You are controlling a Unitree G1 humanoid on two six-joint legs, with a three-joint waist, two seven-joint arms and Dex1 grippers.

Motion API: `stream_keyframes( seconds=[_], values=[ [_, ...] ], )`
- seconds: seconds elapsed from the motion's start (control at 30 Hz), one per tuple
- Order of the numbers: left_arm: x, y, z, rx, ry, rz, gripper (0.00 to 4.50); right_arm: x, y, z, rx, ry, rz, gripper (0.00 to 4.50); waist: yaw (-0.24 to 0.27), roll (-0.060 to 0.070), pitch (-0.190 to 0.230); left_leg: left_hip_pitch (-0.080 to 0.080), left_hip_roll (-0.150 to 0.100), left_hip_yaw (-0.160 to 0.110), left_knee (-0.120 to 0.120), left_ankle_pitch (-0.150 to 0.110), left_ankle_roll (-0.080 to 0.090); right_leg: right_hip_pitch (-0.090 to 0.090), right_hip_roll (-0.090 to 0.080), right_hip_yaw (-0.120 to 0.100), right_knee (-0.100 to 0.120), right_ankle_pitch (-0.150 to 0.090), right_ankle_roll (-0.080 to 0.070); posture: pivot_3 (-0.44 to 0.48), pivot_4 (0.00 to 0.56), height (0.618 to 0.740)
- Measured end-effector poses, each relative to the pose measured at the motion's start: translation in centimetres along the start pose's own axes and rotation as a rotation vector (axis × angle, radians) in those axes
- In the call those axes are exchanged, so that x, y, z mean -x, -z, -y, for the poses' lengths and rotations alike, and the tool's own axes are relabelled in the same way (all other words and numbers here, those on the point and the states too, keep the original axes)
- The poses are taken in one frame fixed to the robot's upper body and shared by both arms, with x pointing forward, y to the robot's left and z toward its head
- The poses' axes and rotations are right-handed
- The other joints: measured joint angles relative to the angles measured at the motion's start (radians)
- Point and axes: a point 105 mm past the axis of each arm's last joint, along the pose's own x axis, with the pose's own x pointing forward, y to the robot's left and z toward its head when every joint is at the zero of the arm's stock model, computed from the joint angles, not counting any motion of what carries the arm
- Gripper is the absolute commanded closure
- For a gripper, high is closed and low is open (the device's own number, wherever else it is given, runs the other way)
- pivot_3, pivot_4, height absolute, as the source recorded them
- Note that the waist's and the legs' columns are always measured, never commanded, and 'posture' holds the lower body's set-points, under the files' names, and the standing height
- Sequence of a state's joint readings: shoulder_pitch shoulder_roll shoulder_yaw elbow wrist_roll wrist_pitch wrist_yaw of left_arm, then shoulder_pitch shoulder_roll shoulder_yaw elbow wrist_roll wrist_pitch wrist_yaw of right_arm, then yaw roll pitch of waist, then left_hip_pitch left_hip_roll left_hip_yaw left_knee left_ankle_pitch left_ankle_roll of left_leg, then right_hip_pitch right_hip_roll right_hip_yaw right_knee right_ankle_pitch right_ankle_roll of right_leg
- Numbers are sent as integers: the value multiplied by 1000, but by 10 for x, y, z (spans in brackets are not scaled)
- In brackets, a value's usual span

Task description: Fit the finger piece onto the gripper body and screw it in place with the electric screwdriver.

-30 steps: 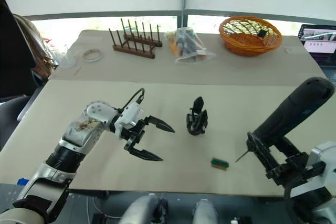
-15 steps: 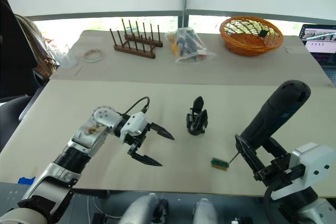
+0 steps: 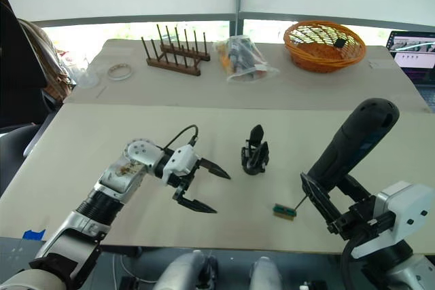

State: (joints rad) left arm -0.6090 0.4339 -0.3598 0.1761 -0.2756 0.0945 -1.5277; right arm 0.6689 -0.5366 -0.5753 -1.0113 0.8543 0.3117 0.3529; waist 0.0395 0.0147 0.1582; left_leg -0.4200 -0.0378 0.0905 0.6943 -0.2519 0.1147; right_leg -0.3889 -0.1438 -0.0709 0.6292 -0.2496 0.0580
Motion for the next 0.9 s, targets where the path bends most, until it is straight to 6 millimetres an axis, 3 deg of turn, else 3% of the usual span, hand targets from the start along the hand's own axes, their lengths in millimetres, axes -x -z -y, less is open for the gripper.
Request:
stream_keyframes(
  seconds=[0.17, 0.5, 0.9],
  values=[
    [0, 3, -1, 7, -6, -6, 0, 0, 0, 0, -9, 2, 4, 2575, 0, 0, 0, 0, 0, 0, 0, 0, 0, 0, 0, 0, 0, 0, 0, 0, 150, 740],
    [0, 3, -1, -15, -3, -21, 0, 7, 25, 4, -54, 7, -43, 2575, 0, 0, 0, 0, 0, 0, 0, -1, 1, -1, 0, 2, 0, 0, 0, 0, 150, 740],
    [0, 2, -2, -18, -3, -21, 0, 16, 26, -2, -54, -23, -63, 2575, 0, 0, 0, 0, 0, 0, 0, -1, 1, -1, 0, 3, 0, 0, 0, 0, 150, 740]
  ],
)
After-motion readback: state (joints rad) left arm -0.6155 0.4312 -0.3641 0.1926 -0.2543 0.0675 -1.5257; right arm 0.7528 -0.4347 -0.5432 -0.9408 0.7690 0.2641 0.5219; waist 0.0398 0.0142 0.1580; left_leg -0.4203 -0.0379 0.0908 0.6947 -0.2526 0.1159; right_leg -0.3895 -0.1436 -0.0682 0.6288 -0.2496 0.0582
